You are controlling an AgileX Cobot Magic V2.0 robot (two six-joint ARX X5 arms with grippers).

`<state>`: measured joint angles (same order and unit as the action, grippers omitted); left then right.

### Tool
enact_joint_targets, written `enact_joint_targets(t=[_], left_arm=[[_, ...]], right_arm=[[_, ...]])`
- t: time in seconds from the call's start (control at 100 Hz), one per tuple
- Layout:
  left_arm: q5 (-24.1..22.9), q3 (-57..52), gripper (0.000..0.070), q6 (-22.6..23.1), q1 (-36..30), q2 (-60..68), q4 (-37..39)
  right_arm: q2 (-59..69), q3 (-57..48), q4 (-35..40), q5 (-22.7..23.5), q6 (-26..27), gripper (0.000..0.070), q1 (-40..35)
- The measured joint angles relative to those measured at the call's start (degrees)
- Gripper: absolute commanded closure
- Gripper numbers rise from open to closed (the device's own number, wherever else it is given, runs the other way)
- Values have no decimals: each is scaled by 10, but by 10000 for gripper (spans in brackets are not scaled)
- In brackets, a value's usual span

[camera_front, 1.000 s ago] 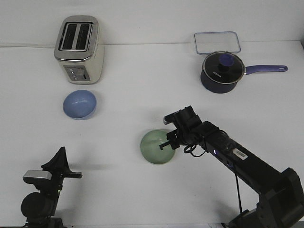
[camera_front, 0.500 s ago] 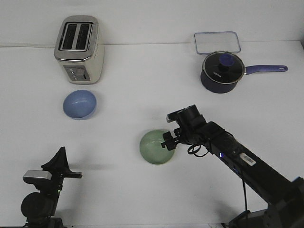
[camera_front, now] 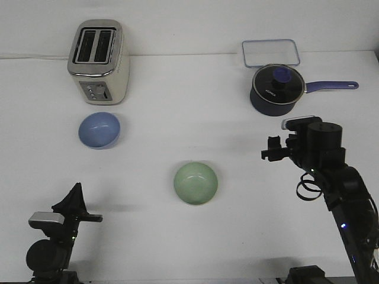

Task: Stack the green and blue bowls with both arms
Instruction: 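Release the green bowl and pull the right gripper back, then reach the left gripper forward to the rim of the light blue bowl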

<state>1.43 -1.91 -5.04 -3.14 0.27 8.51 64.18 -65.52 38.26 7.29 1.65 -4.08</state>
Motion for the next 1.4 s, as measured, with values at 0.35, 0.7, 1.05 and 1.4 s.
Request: enact_joint_targets(t=[0.35, 0.7, 1.05, 1.4], left_arm=[[0, 0, 687, 0, 0, 0, 0], [0, 0, 687, 8, 0, 0, 0], [0, 0, 687, 10, 0, 0, 4], [0, -61, 687, 5, 0, 22, -16]], right_arm=[[-127, 177, -171, 2, -15, 172, 21], [-262, 388, -320, 1, -9, 172, 19], [-277, 388, -334, 0, -7, 172, 19], [-277, 388, -334, 0, -7, 172, 19]])
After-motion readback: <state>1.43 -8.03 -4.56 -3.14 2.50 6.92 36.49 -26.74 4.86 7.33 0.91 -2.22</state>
